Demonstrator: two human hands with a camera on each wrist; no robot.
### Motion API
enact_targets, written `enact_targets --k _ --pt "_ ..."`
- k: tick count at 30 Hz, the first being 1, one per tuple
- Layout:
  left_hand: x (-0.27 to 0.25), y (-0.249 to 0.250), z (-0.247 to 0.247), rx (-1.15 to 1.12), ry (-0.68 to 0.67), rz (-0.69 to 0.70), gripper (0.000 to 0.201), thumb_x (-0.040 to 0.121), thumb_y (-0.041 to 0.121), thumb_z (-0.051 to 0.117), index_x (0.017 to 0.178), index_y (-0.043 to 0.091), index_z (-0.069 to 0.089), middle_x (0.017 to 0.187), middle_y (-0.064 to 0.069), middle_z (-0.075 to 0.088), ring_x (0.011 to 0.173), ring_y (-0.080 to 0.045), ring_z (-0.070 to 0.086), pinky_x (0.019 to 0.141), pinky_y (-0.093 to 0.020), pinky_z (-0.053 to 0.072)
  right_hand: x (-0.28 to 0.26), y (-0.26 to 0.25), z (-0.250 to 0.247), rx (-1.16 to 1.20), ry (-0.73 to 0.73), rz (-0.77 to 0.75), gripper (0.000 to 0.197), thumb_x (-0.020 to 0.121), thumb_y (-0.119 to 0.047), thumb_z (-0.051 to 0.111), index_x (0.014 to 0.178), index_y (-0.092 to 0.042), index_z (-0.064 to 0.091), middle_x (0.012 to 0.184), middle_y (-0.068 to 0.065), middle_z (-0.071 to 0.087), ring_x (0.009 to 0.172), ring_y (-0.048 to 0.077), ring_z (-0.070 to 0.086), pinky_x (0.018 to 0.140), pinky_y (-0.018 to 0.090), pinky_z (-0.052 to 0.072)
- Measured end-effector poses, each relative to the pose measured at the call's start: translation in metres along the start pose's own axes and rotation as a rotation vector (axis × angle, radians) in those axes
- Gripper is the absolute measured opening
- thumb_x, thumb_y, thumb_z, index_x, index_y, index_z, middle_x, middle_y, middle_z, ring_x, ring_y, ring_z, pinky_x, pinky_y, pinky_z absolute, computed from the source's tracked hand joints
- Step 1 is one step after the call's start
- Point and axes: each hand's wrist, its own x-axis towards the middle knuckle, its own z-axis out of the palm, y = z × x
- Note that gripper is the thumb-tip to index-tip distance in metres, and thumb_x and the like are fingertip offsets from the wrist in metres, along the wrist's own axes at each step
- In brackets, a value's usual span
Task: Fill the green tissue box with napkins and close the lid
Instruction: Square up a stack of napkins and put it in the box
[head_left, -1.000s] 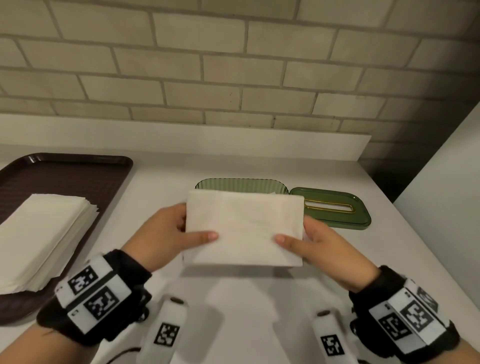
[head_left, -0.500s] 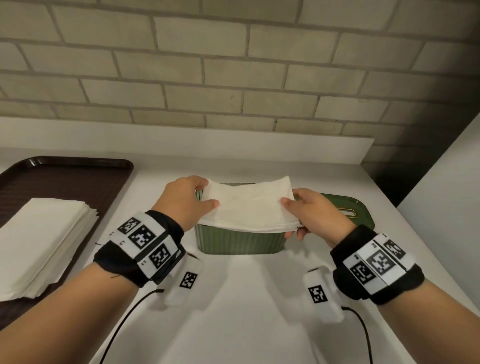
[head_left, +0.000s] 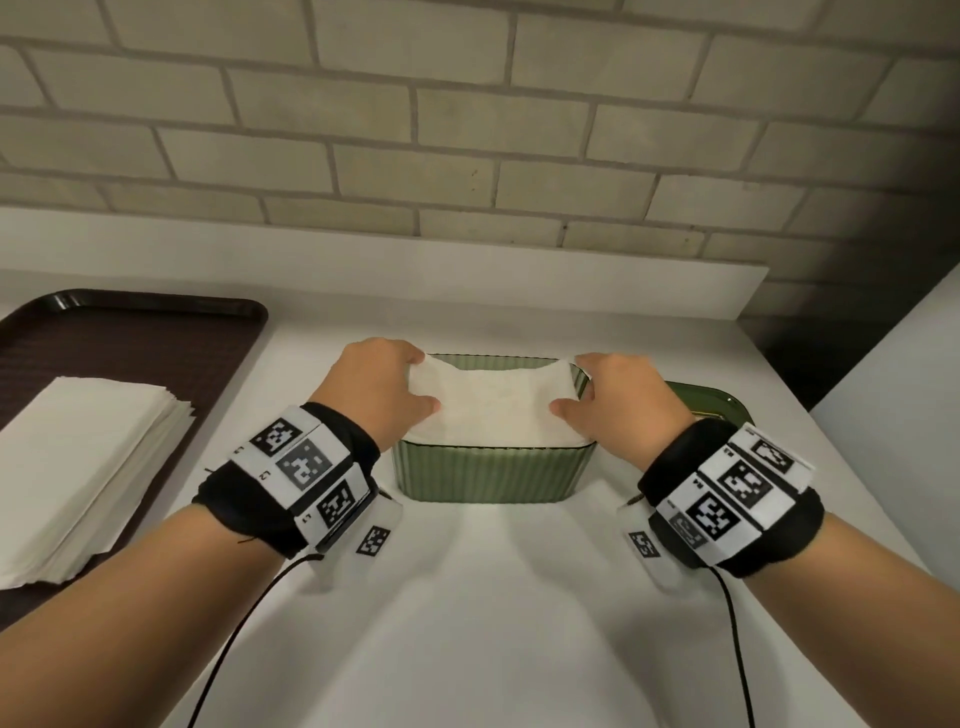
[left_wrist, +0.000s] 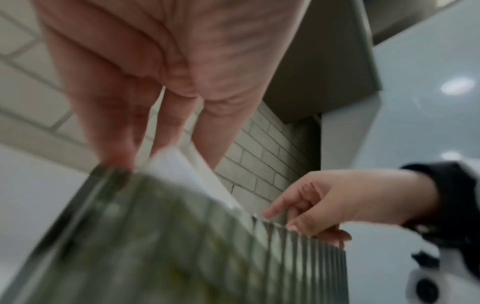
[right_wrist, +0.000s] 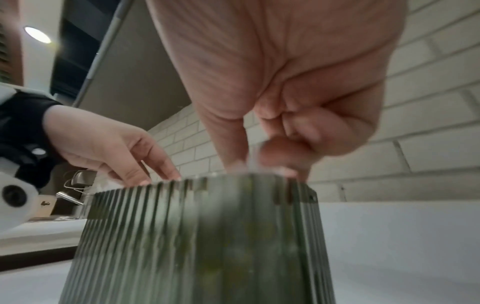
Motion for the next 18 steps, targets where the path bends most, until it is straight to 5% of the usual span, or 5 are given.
enact_targets --k 3,7,10,14,18 --pt "0.003 0.006 -0.010 0.095 0.030 0.074 0.063 0.076 0.030 0.074 0.133 0.019 0.049 0.129 -0.004 0.055 0.112 -0.022 0.057 0.093 -0.031 0.043 -0.010 -0.011 -0.009 -0.141 0.017 -0.063 0.050 0.089 -0.030 0.061 0.131 -0.009 0.046 0.118 0.010 0.054 0.105 0.028 0.057 0.085 0.031 0.045" --pt "0.010 0.021 -0.021 0.170 -0.093 0.140 0.065 0.071 0.028 0.079 0.130 0.026 0.051 0.125 0.002 0.059 0.112 -0.018 0.057 0.091 -0.027 0.042 -0.017 -0.033 -0.009 -0.128 -0.042 -0.284 0.043 0.097 -0.023 0.047 0.138 -0.013 0.042 0.141 0.007 0.040 0.124 0.024 0.047 0.101 0.029 0.038" --pt "0.016 0.031 -0.011 0.371 -0.240 0.198 0.070 0.066 0.031 0.081 0.129 0.029 0.050 0.125 0.005 0.057 0.114 -0.018 0.054 0.091 -0.031 0.045 -0.012 -0.049 0.001 -0.112 -0.239 -0.322 0.037 0.101 -0.024 0.035 0.134 -0.015 0.048 0.142 0.007 0.044 0.132 0.021 0.040 0.104 0.028 0.033" --pt "0.025 0.032 0.009 0.536 -0.364 0.231 0.049 0.076 0.034 0.068 0.123 0.026 0.058 0.114 0.003 0.064 0.102 -0.019 0.061 0.084 -0.029 0.051 -0.012 -0.065 0.014 -0.113 -0.329 -0.340 0.036 0.103 -0.023 0.025 0.108 -0.004 0.055 0.107 0.014 0.059 0.103 0.030 0.056 0.083 0.033 0.043" --pt "0.028 0.029 0.020 0.609 -0.409 0.269 0.040 0.087 0.030 0.054 0.126 0.019 0.056 0.119 -0.002 0.062 0.107 -0.020 0.059 0.086 -0.028 0.047 -0.006 -0.058 0.048 -0.187 -0.405 -0.309 0.045 0.100 -0.017 0.018 0.140 -0.001 0.033 0.145 0.019 0.038 0.137 0.032 0.029 0.115 0.046 0.022"
